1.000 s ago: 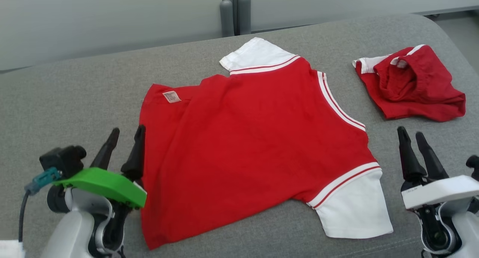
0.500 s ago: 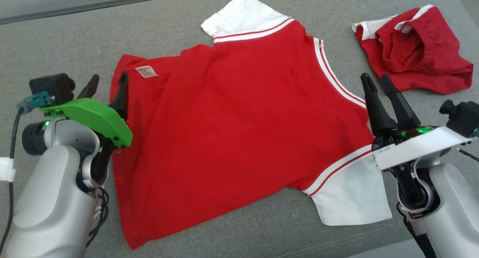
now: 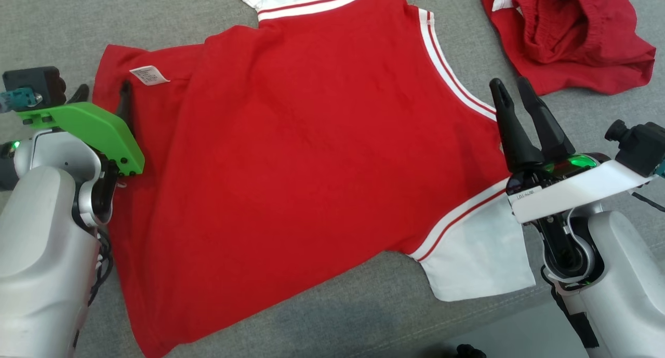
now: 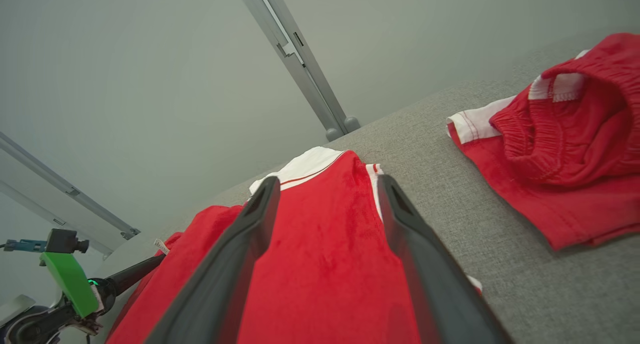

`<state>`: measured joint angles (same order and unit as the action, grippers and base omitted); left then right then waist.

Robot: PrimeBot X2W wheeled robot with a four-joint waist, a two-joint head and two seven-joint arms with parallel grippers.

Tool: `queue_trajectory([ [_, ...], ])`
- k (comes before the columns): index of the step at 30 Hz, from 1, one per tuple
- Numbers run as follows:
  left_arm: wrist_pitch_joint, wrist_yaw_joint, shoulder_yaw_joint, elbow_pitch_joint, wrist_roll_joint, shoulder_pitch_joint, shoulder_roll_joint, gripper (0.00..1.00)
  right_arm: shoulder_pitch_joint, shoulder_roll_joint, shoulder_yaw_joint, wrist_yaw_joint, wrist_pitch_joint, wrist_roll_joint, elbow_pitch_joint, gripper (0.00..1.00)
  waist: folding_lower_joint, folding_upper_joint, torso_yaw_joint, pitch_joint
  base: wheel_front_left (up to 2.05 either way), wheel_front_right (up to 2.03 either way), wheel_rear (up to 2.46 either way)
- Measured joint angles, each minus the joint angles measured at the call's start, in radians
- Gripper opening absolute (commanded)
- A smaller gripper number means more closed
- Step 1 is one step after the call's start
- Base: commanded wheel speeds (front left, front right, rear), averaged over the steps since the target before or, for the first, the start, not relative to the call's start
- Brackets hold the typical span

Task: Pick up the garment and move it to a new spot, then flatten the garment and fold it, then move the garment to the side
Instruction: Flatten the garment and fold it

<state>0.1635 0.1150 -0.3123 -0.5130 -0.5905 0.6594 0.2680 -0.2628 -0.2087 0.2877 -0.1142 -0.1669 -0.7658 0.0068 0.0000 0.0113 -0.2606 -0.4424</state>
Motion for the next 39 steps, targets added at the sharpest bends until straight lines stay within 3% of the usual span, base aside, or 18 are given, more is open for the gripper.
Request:
queue_trajectory([
  [5,-0.006,0.0,-0.008,-0.032,0.009,0.047,-0.001,1.0,0.0,0.0,-0.003,0.0,-0.011,0.0,0.009,1.0,0.0,0.0,-0.013,-0.023,0.0,0.0,0.0],
  [6,-0.01,0.0,-0.011,-0.038,0.012,0.053,-0.004,0.96,0.0,0.0,-0.008,0.0,-0.017,0.0,0.014,1.0,0.0,0.0,-0.012,-0.024,0.0,0.0,0.0],
  [8,-0.016,-0.001,-0.016,-0.055,0.015,0.063,-0.012,0.6,0.0,-0.003,-0.019,0.0,-0.023,0.0,0.021,1.0,0.0,0.0,-0.008,-0.024,0.0,0.0,0.0],
  [9,-0.016,-0.003,-0.019,-0.061,0.015,0.067,-0.017,0.53,0.0,-0.006,-0.023,0.0,-0.026,0.0,0.025,1.0,0.0,0.0,-0.004,-0.023,0.0,0.0,0.0],
  [13,-0.025,-0.023,-0.045,-0.082,0.018,0.073,-0.039,0.73,0.0,-0.005,-0.024,0.0,-0.032,-0.003,0.037,1.0,0.0,0.0,0.01,-0.015,0.0,0.0,0.0],
  [16,-0.032,-0.037,-0.056,-0.099,0.027,0.074,-0.046,0.75,0.0,-0.005,-0.024,0.0,-0.035,-0.003,0.047,1.0,0.0,0.0,0.022,-0.006,0.0,0.0,0.0],
  [21,-0.035,-0.05,-0.067,-0.133,0.032,0.074,-0.055,0.42,0.0,-0.005,-0.016,-0.002,-0.036,-0.007,0.059,1.0,0.0,0.0,0.038,0.013,0.0,0.0,0.0],
  [23,-0.052,-0.054,-0.062,-0.146,0.032,0.074,-0.058,0.19,0.0,-0.004,-0.009,-0.003,-0.037,-0.007,0.063,1.0,0.0,0.0,0.044,0.024,0.0,0.0,0.0],
  [24,-0.059,-0.055,-0.059,-0.147,0.032,0.074,-0.059,0.0,0.0,-0.004,-0.007,-0.003,-0.037,-0.009,0.063,1.0,0.0,0.0,0.046,0.026,0.0,0.0,0.0],
  [39,-0.243,-0.099,0.056,-0.09,-0.084,0.078,-0.133,0.0,0.002,-0.007,-0.022,-0.009,-0.053,-0.02,0.086,1.0,0.0,0.0,0.057,0.044,0.0,0.0,0.0],
])
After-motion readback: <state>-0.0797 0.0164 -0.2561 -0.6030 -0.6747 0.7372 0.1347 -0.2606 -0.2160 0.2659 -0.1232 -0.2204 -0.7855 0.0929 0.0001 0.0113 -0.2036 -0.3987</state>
